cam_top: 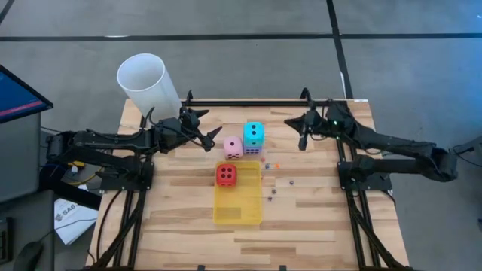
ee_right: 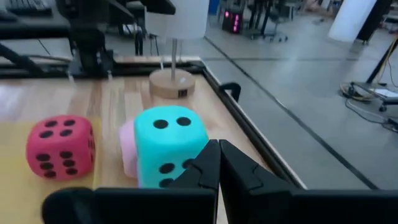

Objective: Pick & Place Dice
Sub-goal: Put the light blue die into the yellow bin

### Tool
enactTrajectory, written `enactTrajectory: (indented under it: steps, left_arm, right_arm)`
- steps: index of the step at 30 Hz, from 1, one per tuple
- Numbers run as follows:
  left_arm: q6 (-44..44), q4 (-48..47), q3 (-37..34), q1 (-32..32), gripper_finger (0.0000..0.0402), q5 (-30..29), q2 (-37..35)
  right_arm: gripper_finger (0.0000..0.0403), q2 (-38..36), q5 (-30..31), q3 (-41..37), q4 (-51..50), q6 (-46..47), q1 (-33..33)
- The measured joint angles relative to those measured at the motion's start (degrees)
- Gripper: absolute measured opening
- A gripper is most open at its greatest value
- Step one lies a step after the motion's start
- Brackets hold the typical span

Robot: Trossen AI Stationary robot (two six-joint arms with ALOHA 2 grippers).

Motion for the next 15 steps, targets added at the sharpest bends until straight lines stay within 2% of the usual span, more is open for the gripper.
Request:
enactTrajectory:
  steps: [11,15]
  left_arm:
    - [0.0,0.0,0.0,0.0,0.0392,0.0,0.0]
    - [0.0,0.0,0.0,0.0,0.0392,0.0,0.0]
  right_arm:
    - [0.0,-0.7,0.1,-10.6,16.6,3.3,2.2]
    - [0.0,0.2,0.1,-11.2,17.6,3.3,2.1]
